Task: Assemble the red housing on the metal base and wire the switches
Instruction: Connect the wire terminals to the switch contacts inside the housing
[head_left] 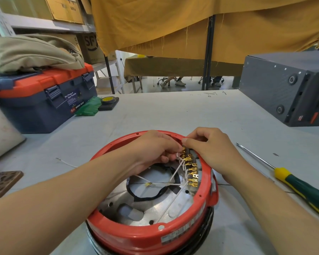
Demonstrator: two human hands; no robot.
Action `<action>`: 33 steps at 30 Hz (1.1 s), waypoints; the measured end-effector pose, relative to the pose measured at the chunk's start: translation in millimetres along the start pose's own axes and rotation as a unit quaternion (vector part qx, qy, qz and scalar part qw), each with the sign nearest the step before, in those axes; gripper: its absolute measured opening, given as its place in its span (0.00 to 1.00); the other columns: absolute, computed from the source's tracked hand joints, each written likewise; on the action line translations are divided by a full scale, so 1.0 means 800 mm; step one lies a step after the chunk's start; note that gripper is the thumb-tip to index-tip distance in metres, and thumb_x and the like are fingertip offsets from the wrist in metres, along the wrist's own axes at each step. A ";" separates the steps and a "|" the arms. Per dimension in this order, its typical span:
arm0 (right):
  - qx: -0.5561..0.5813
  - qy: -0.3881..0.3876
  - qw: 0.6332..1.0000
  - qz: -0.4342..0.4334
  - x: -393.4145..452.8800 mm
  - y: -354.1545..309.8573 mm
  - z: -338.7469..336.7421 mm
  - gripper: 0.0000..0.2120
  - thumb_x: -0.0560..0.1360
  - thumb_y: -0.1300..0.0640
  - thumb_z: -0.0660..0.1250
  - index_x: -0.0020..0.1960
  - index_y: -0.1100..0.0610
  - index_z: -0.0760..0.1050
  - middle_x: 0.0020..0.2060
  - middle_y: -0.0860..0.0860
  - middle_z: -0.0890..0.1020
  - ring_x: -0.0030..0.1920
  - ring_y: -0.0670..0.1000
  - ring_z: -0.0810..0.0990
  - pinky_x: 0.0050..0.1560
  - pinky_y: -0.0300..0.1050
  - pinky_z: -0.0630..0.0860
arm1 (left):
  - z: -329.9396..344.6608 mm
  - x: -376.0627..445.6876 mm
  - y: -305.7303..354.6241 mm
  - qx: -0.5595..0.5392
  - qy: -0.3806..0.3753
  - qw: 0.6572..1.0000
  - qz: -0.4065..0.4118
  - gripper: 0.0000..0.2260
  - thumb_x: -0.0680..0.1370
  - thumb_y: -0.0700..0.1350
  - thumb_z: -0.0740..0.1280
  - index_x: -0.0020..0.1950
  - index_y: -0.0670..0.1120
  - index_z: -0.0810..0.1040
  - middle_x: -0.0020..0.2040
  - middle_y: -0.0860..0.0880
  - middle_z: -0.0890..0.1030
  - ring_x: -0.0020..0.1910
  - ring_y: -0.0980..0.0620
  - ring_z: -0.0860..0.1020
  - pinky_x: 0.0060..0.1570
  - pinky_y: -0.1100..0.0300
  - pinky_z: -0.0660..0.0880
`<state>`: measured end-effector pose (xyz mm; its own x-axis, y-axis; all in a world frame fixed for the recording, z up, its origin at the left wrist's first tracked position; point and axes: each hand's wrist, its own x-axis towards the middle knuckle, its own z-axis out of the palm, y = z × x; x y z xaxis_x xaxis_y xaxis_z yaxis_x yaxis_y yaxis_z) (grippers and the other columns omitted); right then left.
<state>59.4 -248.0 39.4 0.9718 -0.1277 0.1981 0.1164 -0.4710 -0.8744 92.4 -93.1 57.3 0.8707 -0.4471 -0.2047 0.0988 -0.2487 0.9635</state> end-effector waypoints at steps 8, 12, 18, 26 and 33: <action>-0.010 -0.016 1.000 0.000 0.001 0.001 -0.005 0.06 0.74 0.52 0.68 0.40 0.53 0.82 0.36 0.47 0.82 0.38 0.43 0.79 0.36 0.33 0.74 | -0.001 -0.003 -0.001 0.041 0.024 0.998 0.035 0.08 0.73 0.34 0.69 0.34 0.42 0.81 0.25 0.49 0.78 0.24 0.59 0.74 0.23 0.70 0.67; -0.051 -0.036 0.998 -0.016 0.001 -0.001 -0.009 0.05 0.74 0.52 0.68 0.44 0.52 0.82 0.37 0.45 0.82 0.38 0.41 0.78 0.31 0.26 0.71 | -0.007 -0.010 0.001 0.151 0.029 0.983 0.095 0.03 0.74 0.40 0.70 0.40 0.46 0.80 0.28 0.52 0.80 0.27 0.57 0.77 0.28 0.68 0.69; -0.142 -0.025 0.989 -0.034 0.002 -0.002 -0.012 0.08 0.74 0.47 0.67 0.45 0.51 0.79 0.38 0.44 0.78 0.37 0.40 0.74 0.32 0.31 0.66 | -0.009 -0.021 0.004 0.257 -0.001 0.955 0.148 0.02 0.73 0.46 0.70 0.41 0.49 0.81 0.30 0.52 0.80 0.31 0.55 0.79 0.37 0.63 0.75; -0.173 -0.018 0.984 -0.033 0.002 -0.002 -0.009 0.10 0.74 0.46 0.65 0.44 0.52 0.78 0.35 0.48 0.78 0.35 0.43 0.75 0.31 0.38 0.67 | -0.001 -0.025 0.004 0.326 -0.007 0.924 0.199 0.02 0.71 0.46 0.73 0.39 0.49 0.82 0.27 0.55 0.76 0.26 0.62 0.73 0.30 0.71 0.67; -0.176 -0.016 0.984 -0.036 0.002 -0.002 -0.010 0.09 0.74 0.46 0.66 0.43 0.52 0.78 0.35 0.47 0.78 0.35 0.43 0.75 0.31 0.37 0.65 | 0.000 -0.031 0.005 0.332 -0.006 0.923 0.196 0.06 0.74 0.44 0.71 0.37 0.47 0.79 0.25 0.55 0.79 0.26 0.58 0.78 0.32 0.68 0.73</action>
<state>59.4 -254.5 44.3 0.9703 -0.0584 0.2350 0.1123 -0.7514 -0.6503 71.1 -82.8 66.6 0.7711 -0.6230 0.1316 -0.5434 -0.5361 0.6460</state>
